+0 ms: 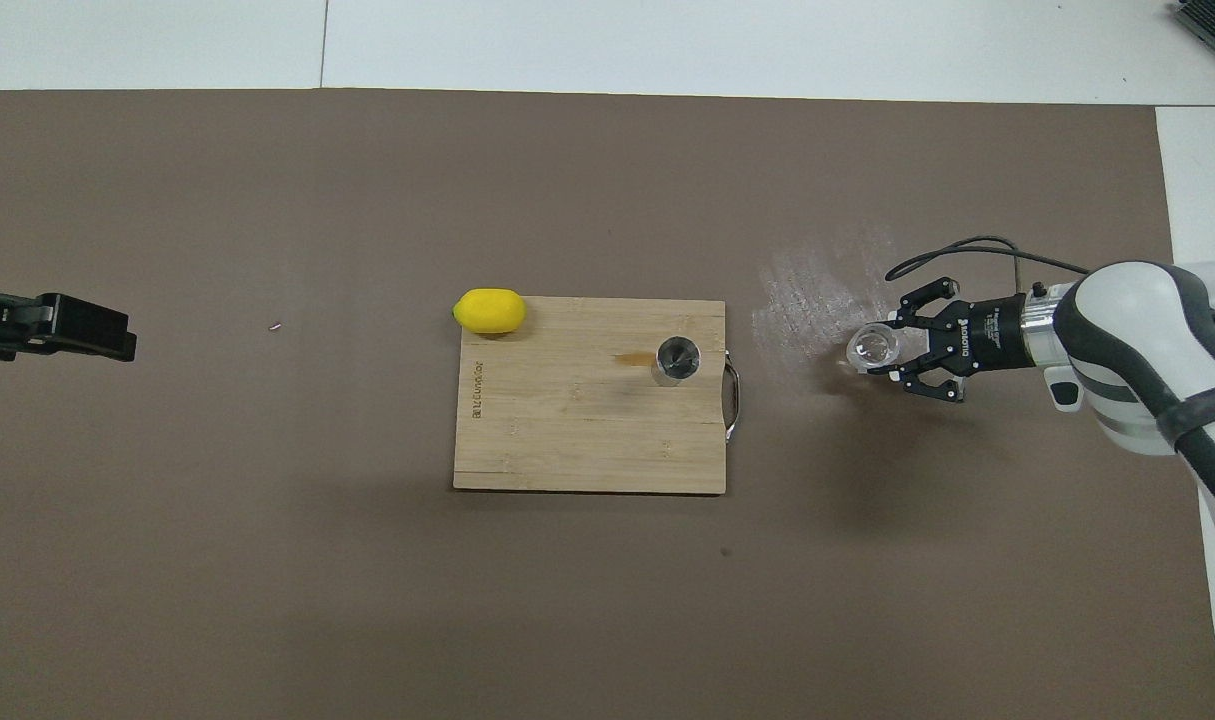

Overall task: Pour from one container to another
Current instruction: 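Lower the glass cup onto the table and open the right gripper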

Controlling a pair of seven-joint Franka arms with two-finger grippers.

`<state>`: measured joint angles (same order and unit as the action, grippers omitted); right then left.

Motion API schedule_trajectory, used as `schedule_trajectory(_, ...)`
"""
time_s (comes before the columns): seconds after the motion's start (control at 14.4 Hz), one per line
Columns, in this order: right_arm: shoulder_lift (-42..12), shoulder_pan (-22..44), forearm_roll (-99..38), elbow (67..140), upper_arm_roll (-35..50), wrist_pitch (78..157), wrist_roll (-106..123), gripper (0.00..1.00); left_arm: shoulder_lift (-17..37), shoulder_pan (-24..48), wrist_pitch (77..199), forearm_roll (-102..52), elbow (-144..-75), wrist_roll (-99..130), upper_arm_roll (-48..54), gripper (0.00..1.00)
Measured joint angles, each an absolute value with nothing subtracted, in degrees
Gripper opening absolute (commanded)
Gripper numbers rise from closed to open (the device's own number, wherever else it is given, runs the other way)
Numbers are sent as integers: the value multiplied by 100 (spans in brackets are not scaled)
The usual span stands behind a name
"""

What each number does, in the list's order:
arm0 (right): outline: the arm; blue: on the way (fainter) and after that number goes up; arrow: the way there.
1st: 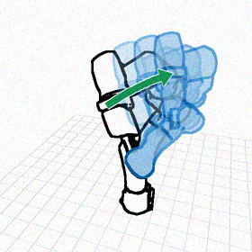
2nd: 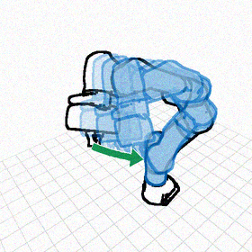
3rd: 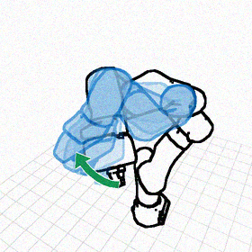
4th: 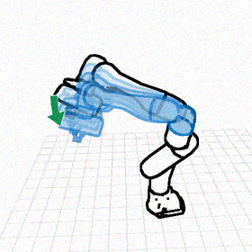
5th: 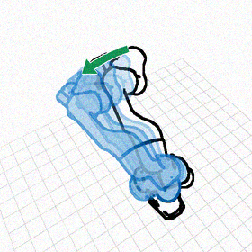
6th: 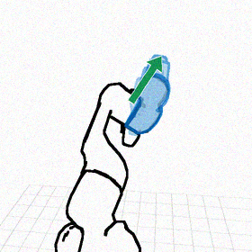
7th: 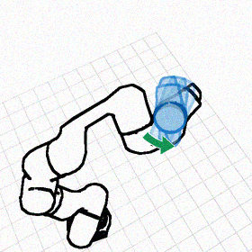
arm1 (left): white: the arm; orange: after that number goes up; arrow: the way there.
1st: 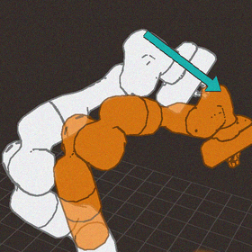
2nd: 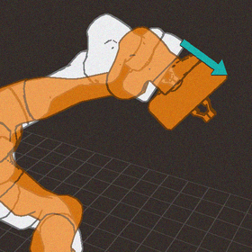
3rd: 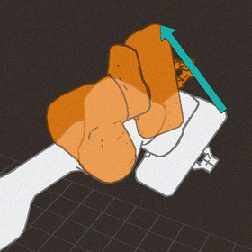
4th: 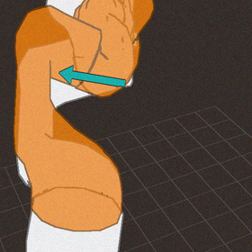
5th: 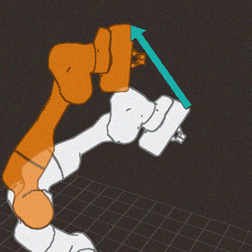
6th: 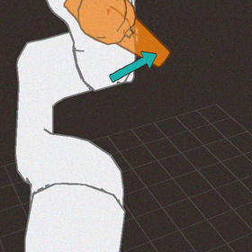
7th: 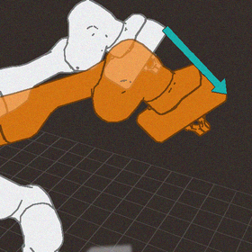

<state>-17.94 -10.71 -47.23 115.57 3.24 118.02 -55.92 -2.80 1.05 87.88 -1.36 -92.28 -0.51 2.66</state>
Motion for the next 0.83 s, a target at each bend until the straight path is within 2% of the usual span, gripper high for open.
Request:
schedule_trajectory(0.55,-1996,-1311,-4831,11558,327,11615,-5087,0,-280,105,8788,-136,-9228,-51,266,100)
schedule_trajectory(0.62,-1996,-1310,-4831,11559,334,11615,-5087,7,-280,105,8788,-136,-9228,-51,266,100)
schedule_trajectory(0.69,-1996,-1310,-4831,11566,336,11615,-5087,21,-280,105,8788,-136,-9228,-51,266,100)
schedule_trajectory(0.76,-1997,-1310,-4831,11582,334,11615,-5087,32,-280,105,8788,-136,-9228,-51,266,100)
schedule_trajectory(0.83,-1997,-1311,-4831,11608,328,11636,-5087,37,-280,105,8788,-136,-9228,-51,266,100)
